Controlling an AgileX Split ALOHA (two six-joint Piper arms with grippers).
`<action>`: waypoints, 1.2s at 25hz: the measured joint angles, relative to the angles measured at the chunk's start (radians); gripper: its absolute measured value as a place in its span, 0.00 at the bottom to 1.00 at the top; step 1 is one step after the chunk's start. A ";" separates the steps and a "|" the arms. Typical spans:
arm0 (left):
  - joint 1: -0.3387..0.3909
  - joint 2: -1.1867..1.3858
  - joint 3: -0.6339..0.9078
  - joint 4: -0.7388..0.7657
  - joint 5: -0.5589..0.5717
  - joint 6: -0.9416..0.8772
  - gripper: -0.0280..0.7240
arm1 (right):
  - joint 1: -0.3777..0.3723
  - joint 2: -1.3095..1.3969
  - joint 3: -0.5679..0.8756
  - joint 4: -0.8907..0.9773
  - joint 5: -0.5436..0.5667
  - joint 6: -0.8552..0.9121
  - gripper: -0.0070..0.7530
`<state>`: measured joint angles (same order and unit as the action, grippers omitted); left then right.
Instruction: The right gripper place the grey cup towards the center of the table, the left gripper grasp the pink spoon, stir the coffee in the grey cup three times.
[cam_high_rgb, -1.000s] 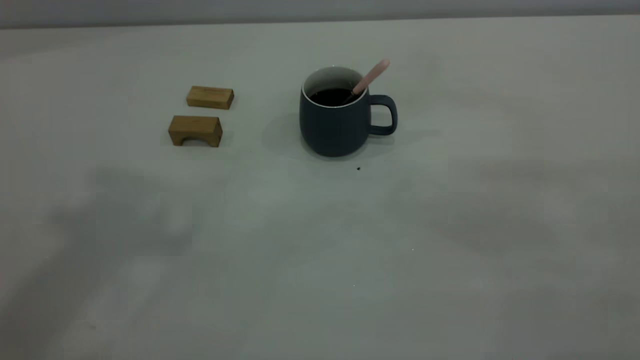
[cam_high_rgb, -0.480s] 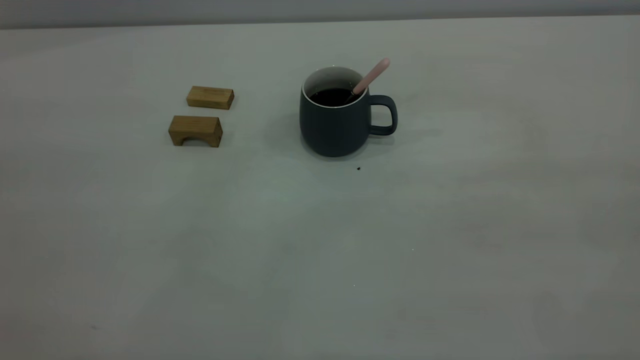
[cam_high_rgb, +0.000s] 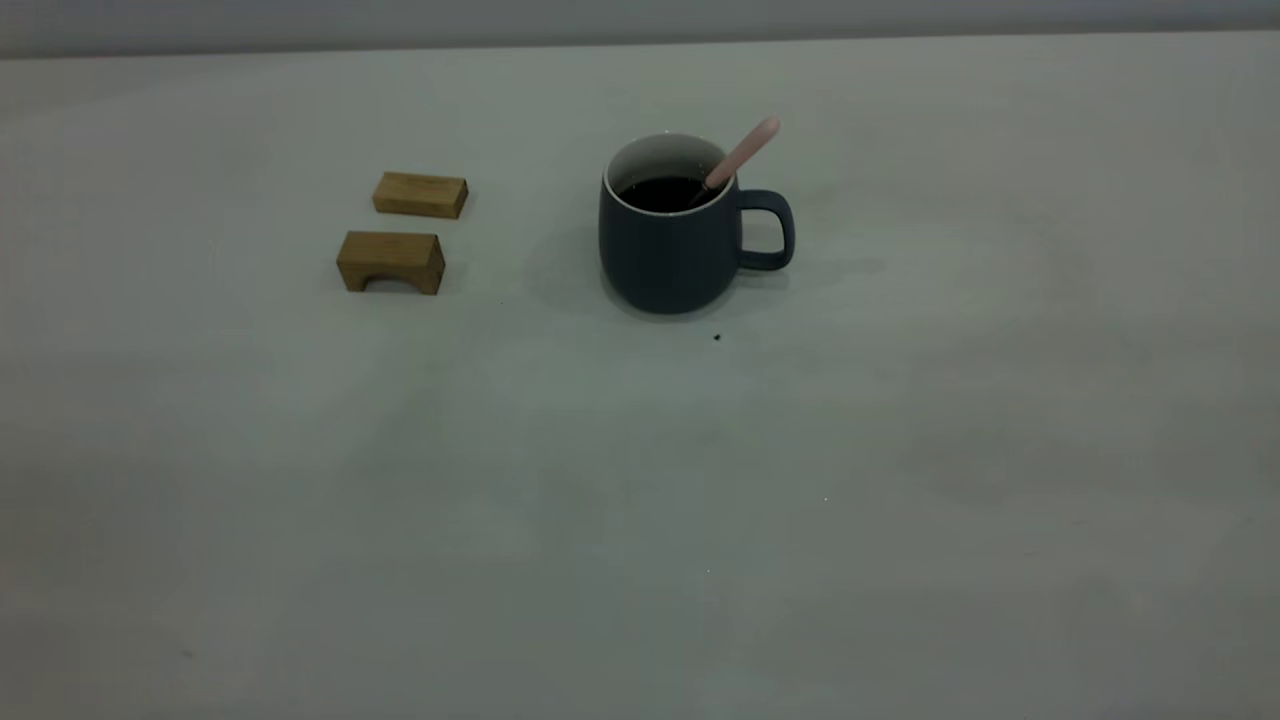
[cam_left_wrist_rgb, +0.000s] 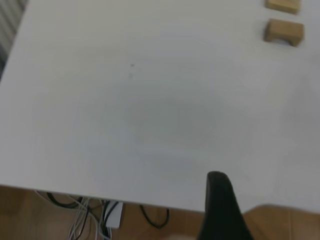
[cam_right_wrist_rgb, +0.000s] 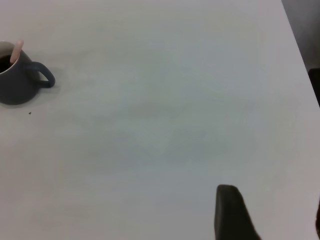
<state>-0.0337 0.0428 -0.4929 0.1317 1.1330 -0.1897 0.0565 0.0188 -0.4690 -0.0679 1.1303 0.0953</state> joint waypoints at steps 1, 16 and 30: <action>0.009 -0.013 0.000 0.000 0.001 0.000 0.76 | 0.000 0.000 0.000 0.000 0.000 0.000 0.59; 0.014 -0.061 0.000 0.001 0.004 0.000 0.76 | 0.000 0.000 0.000 0.000 0.000 0.000 0.59; 0.014 -0.061 0.000 0.001 0.004 0.000 0.76 | 0.000 0.000 0.000 0.000 0.000 0.000 0.59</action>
<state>-0.0199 -0.0185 -0.4929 0.1328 1.1372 -0.1897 0.0565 0.0188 -0.4690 -0.0679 1.1303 0.0953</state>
